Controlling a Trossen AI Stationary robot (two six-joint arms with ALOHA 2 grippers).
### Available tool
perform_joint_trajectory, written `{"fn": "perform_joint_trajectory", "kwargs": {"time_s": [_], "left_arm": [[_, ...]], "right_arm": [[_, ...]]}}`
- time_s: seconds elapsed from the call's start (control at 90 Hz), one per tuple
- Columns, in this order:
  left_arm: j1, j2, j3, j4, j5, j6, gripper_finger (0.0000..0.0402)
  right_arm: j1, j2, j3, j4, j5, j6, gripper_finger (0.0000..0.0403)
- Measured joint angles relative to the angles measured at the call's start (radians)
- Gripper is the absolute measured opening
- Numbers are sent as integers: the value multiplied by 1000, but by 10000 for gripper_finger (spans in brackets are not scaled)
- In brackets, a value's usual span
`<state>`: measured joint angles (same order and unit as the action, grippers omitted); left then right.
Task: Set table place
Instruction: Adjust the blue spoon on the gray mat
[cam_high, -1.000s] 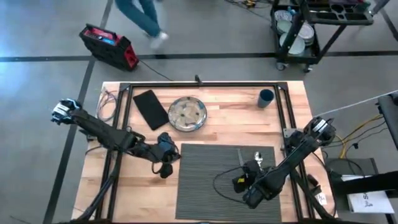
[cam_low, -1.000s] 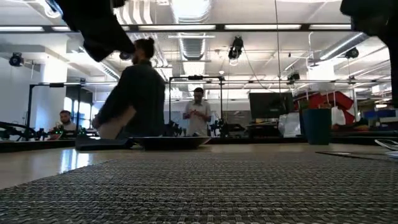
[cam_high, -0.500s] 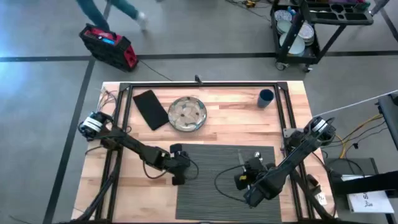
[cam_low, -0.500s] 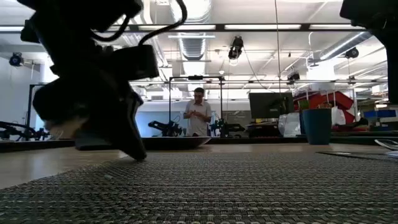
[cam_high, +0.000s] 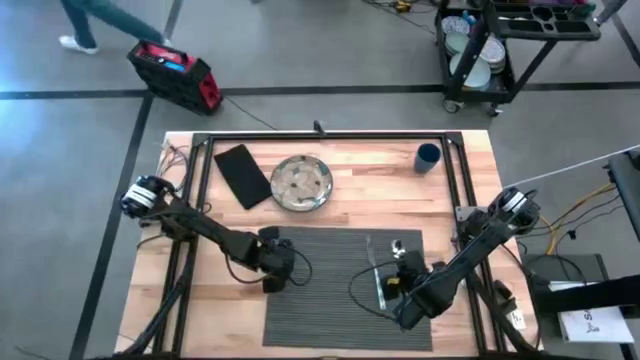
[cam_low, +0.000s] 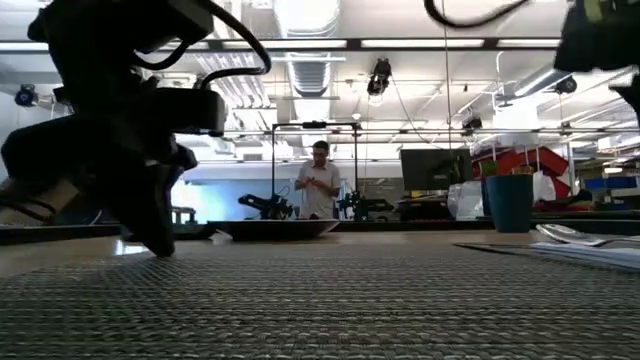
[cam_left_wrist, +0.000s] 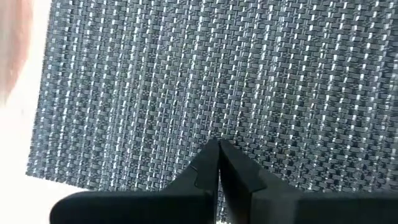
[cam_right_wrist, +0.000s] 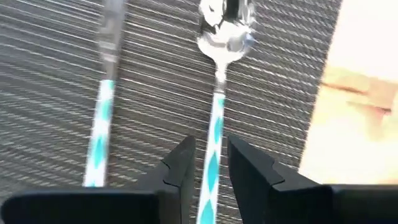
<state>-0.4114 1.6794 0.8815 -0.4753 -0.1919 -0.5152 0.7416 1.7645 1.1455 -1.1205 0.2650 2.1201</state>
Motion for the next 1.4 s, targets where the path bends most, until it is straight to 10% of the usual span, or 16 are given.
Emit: {"fn": "perform_joint_trajectory", "kwargs": {"time_s": [0.233,0.933,1.4], "left_arm": [[-1,-24,-2,8,175,7,0],[-2,-21,-2,33,149,6,0],[-2,-21,-8,89,141,8,0]], "right_arm": [[-3,-74,-146,145,-60,3,60],[-49,-180,-287,344,16,-69,136],[-49,-158,-282,405,22,-90,93]]}}
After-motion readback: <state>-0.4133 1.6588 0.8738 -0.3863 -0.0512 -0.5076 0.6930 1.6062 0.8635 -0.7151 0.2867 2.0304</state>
